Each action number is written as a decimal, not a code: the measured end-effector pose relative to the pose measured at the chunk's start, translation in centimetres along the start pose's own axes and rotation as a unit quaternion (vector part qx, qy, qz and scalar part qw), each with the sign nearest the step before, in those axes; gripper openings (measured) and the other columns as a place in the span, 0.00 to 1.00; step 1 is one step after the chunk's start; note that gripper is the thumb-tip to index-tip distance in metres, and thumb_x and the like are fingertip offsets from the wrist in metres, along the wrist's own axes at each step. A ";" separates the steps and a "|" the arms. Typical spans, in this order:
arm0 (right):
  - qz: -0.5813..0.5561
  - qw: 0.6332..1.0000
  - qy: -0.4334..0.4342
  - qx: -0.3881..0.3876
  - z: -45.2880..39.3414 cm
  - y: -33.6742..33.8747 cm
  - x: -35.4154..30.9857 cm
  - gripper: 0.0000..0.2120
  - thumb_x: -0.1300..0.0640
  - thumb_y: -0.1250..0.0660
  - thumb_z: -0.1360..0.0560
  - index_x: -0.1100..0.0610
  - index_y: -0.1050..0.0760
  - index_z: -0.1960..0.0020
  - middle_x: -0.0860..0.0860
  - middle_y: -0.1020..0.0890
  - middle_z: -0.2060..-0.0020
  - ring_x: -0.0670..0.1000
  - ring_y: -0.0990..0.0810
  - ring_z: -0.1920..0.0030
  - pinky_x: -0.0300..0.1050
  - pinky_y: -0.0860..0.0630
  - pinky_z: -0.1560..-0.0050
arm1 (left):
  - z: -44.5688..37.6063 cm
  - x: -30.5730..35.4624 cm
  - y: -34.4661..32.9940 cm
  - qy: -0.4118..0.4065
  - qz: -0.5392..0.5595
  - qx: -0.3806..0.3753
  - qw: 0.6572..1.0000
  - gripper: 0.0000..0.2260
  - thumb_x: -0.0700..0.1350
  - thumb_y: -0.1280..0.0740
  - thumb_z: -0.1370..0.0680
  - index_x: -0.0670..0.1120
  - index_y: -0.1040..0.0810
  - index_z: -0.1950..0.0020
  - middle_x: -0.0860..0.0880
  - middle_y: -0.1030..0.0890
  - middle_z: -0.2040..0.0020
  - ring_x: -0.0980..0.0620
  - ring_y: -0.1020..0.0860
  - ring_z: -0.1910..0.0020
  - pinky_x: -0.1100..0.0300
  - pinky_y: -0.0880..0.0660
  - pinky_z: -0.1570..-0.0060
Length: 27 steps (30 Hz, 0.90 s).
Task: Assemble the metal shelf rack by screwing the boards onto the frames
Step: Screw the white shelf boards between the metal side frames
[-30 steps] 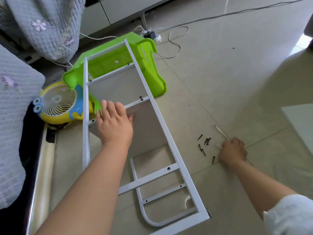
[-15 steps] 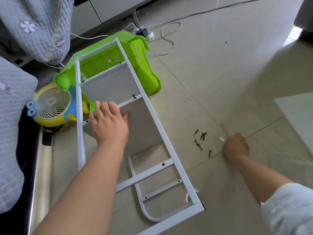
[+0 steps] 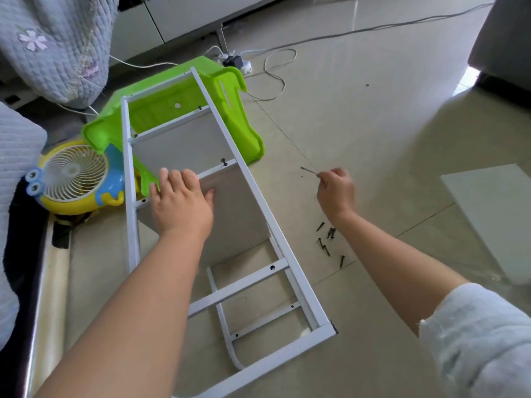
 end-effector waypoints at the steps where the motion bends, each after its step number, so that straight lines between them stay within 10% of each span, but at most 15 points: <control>1: 0.003 0.998 0.054 0.021 -0.1 0.0 -2.6 0.12 0.65 0.41 0.23 0.66 0.24 0.44 0.58 0.22 0.50 0.55 0.25 0.52 0.34 0.34 0.55 | 0.0 0.0 0.0 -0.003 -0.001 -0.005 1.000 0.25 0.53 0.48 0.19 0.36 0.45 0.29 0.38 0.42 0.27 0.43 0.50 0.25 0.48 0.52 0.28; 6: -0.158 0.976 0.127 0.074 0.4 1.1 -11.5 0.06 0.61 0.34 0.26 0.63 0.22 0.53 0.56 0.21 0.62 0.61 0.20 0.58 0.49 0.25 0.52 | -0.3 -0.2 0.1 -0.018 0.044 -0.036 0.998 0.23 0.51 0.50 0.18 0.40 0.45 0.28 0.43 0.45 0.25 0.47 0.53 0.24 0.51 0.56 0.28; 11: -0.239 0.955 0.174 0.004 2.4 1.2 -15.9 0.13 0.59 0.33 0.27 0.47 0.30 0.67 0.45 0.28 0.77 0.48 0.28 0.75 0.39 0.31 0.70 | -0.7 -0.6 0.0 -0.035 0.090 -0.063 0.993 0.23 0.51 0.50 0.18 0.44 0.49 0.25 0.48 0.48 0.23 0.51 0.54 0.24 0.53 0.57 0.27; 17: -0.169 0.934 0.315 -0.009 5.0 -0.1 -19.8 0.06 0.51 0.48 0.24 0.47 0.40 0.60 0.50 0.26 0.64 0.58 0.24 0.64 0.56 0.25 0.62 | -0.5 -0.7 0.2 -0.046 0.122 -0.064 0.989 0.24 0.50 0.51 0.18 0.45 0.52 0.24 0.50 0.50 0.23 0.52 0.54 0.24 0.54 0.58 0.28; 27: -0.133 0.916 0.376 -0.049 5.8 0.0 -22.3 0.06 0.52 0.49 0.24 0.50 0.42 0.60 0.55 0.24 0.66 0.44 0.27 0.73 0.43 0.31 0.69 | 0.0 -0.8 0.3 -0.065 0.117 -0.017 0.991 0.25 0.51 0.52 0.18 0.44 0.55 0.23 0.49 0.52 0.23 0.52 0.55 0.24 0.54 0.59 0.28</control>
Point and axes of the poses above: each hand's wrist, its own z-axis away from the middle knuckle, its own y-axis out of the back of the hand, x = y × z, the point moved 8 cm from there along -z, towards the middle knuckle
